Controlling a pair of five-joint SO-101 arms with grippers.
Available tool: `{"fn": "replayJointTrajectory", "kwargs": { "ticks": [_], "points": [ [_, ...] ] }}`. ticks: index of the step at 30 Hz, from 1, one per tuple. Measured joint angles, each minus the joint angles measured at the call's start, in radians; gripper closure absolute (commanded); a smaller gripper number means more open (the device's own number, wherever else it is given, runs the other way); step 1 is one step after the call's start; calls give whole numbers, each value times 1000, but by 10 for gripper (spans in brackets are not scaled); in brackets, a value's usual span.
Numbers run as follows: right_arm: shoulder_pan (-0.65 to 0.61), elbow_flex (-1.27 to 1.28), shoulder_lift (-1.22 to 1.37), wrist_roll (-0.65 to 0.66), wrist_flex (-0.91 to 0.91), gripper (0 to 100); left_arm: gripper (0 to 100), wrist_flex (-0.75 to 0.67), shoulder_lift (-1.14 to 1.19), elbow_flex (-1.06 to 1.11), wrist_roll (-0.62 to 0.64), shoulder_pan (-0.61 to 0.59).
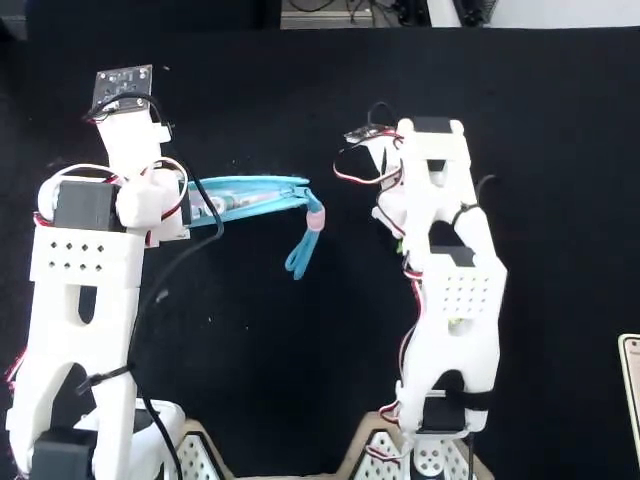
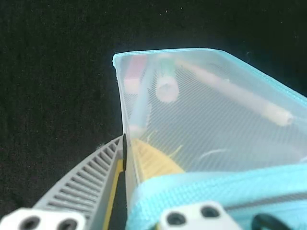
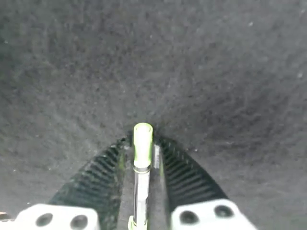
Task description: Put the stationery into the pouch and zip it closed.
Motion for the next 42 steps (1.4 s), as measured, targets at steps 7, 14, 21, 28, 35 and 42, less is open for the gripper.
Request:
{"fn": "replayJointTrajectory", "kwargs": {
  "ticks": [7, 14, 21, 28, 35, 42],
  "points": [
    [2, 301, -328, 0, -74, 988, 970, 0, 0, 0, 0, 0],
    [2, 483, -833, 0, -66, 988, 970, 0, 0, 0, 0, 0],
    [-55, 540, -1254, -100, -72, 988, 970, 0, 0, 0, 0, 0],
    [-288, 543, -1631, -273, -132, 988, 970, 0, 0, 0, 0, 0],
    [-440, 546, -1875, -454, -305, 987, 970, 0, 0, 0, 0, 0],
    [-588, 594, -1912, -611, -479, 987, 970, 0, 0, 0, 0, 0]
  ]
}}
